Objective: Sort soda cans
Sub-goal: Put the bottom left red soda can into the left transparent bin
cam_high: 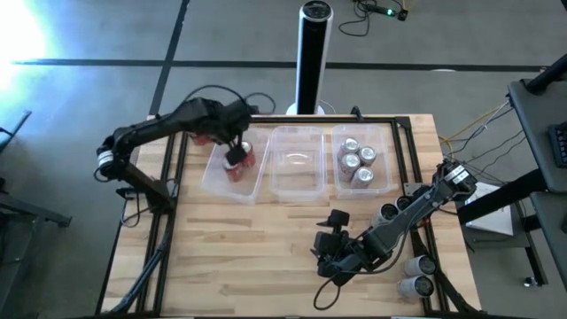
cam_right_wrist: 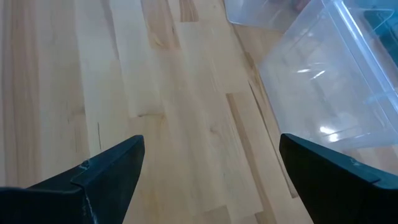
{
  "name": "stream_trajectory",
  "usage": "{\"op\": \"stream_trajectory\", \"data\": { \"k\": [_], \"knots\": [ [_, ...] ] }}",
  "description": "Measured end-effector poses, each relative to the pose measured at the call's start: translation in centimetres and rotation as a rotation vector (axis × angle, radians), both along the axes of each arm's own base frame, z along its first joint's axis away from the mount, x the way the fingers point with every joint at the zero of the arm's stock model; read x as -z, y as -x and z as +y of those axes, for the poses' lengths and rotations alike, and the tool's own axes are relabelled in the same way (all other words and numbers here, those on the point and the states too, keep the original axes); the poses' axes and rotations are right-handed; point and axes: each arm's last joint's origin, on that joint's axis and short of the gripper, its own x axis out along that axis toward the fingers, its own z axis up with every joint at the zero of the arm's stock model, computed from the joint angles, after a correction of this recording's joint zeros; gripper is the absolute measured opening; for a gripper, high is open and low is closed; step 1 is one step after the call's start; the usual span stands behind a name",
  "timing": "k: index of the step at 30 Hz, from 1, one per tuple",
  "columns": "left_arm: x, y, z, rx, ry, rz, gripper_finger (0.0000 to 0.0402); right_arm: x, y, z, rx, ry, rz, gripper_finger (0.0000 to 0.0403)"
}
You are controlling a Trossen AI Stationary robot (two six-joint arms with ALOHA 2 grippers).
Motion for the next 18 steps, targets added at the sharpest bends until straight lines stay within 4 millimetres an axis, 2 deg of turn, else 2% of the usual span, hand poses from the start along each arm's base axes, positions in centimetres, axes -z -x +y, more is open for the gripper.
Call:
{"op": "stream_trajectory", "data": {
  "k": [3,10,14,18],
  "knots": [
    [0.4,-0.2,1.6,-0.050,0.079,-0.108,0.0347,0.0,-0.1,0.0,-0.002,-0.004,-0.010,0.0368],
    [3.1,1.0,5.8,-0.279,0.160,-0.046,0.0347,0.0,-0.1,0.0,-0.009,0.003,-0.006,0.0368],
    [4.3,0.9,7.4,-0.372,0.185,-0.047,0.0347,0.1,-0.1,-0.1,-0.009,0.006,-0.001,0.0368],
    [5.1,0.8,7.9,-0.412,0.195,-0.016,0.0347,0.5,0.1,-0.1,-0.010,0.013,0.009,0.0368]
  ]
}}
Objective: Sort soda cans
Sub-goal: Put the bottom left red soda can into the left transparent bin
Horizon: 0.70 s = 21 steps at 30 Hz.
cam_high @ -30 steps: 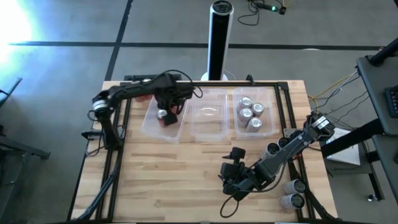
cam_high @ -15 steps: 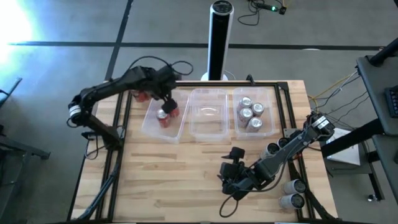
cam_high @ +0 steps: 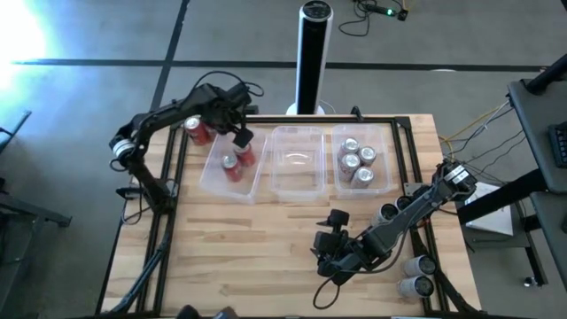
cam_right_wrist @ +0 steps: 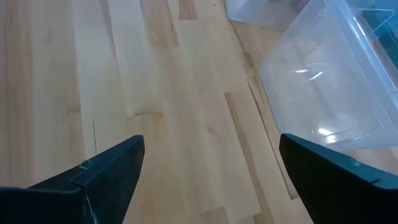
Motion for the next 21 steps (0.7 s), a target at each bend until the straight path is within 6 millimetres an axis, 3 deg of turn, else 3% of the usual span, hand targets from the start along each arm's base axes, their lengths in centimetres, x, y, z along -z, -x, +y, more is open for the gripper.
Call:
{"op": "stream_trajectory", "data": {
  "k": [4,12,17,21],
  "knots": [
    [0.2,0.3,0.1,-0.035,-0.020,0.060,0.0347,0.2,0.1,0.0,-0.001,0.001,0.006,0.0368],
    [-1.4,1.2,-0.5,-0.056,-0.048,0.093,0.0347,0.2,0.0,0.0,-0.001,-0.001,0.004,0.0368],
    [-3.5,2.0,-1.1,-0.052,-0.053,0.091,0.0347,0.2,0.0,0.0,-0.001,-0.001,0.004,0.0368],
    [-5.5,4.3,-2.8,0.026,-0.068,0.228,0.0346,0.2,0.1,0.0,-0.001,-0.003,0.003,0.0368]
  ]
}}
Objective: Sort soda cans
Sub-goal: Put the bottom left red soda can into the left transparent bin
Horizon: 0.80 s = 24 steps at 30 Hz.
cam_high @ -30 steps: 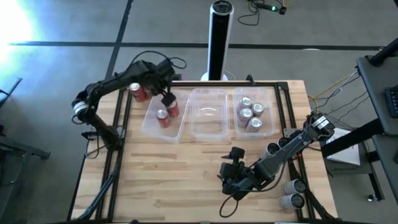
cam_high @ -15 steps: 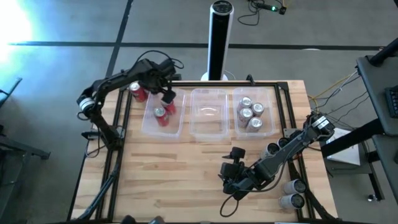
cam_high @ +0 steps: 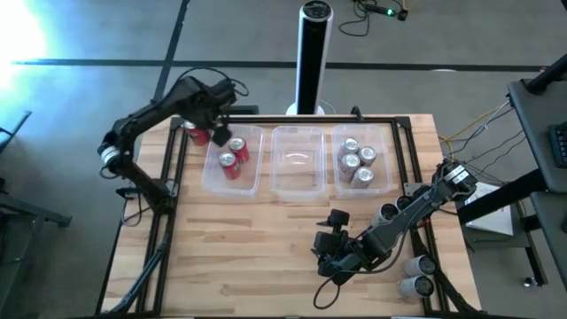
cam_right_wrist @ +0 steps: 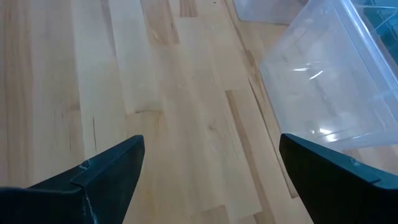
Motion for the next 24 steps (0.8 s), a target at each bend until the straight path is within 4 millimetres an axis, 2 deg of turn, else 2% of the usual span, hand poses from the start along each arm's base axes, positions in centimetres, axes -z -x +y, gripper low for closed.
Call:
{"op": "stream_trajectory", "data": {
  "k": [2,6,9,12,16,24],
  "knots": [
    [-0.4,1.1,-0.9,0.053,-0.020,0.043,0.0342,0.0,0.0,0.0,0.004,-0.004,-0.001,0.0368],
    [-0.1,3.1,-3.2,0.158,0.048,0.000,0.0325,0.0,0.0,0.0,0.004,-0.003,-0.002,0.0368],
    [1.5,4.4,-4.1,0.167,0.057,0.066,0.0314,0.0,0.0,0.0,0.006,-0.005,-0.003,0.0368],
    [2.8,5.6,-5.4,0.188,0.134,0.058,0.0311,0.0,0.0,0.0,0.006,-0.006,-0.003,0.0368],
    [4.9,6.2,-6.6,0.216,0.216,0.078,0.0311,0.0,-0.1,-0.1,0.008,-0.006,-0.004,0.0368],
    [6.8,5.7,-8.0,0.251,0.237,-0.006,0.0311,0.0,-0.1,-0.1,0.006,-0.005,-0.005,0.0368]
  ]
}}
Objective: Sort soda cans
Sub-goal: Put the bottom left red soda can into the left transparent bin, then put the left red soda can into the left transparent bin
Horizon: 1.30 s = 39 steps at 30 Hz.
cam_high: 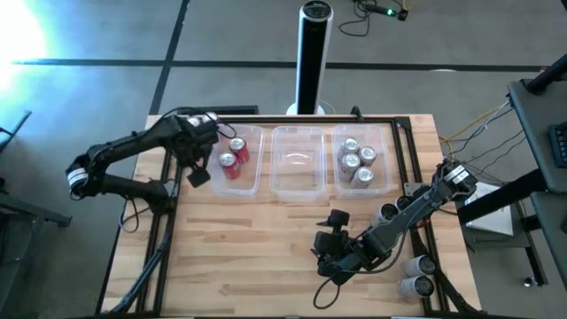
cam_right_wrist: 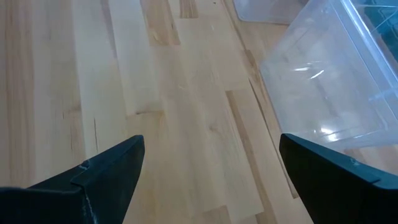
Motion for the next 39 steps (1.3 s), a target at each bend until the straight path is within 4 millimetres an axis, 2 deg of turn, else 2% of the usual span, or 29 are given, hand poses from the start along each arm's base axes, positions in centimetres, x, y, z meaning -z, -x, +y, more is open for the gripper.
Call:
{"op": "stream_trajectory", "data": {
  "k": [14,21,25,30,35,39],
  "knots": [
    [-0.4,-0.9,-0.3,0.018,0.011,-0.106,0.0311,0.0,0.0,0.0,0.000,0.001,0.000,0.0368],
    [-0.5,-0.8,-0.6,0.034,0.015,-0.082,0.0311,0.0,0.0,0.0,0.000,0.000,0.000,0.0368],
    [-2.3,-0.4,0.1,-0.032,-0.084,-0.069,0.0311,0.0,0.0,0.0,0.000,0.001,0.000,0.0368],
    [-5.3,0.0,1.7,-0.133,-0.314,-0.076,0.0310,0.0,0.0,0.0,0.003,0.006,-0.006,0.0368],
    [-7.6,0.1,4.2,-0.334,-0.464,-0.242,0.0317,-0.1,-0.2,0.1,0.004,-0.006,-0.023,0.0368],
    [-8.5,0.0,6.2,-0.528,-0.537,-0.361,0.0329,-0.1,-0.2,0.1,0.003,-0.005,-0.023,0.0368]
  ]
}}
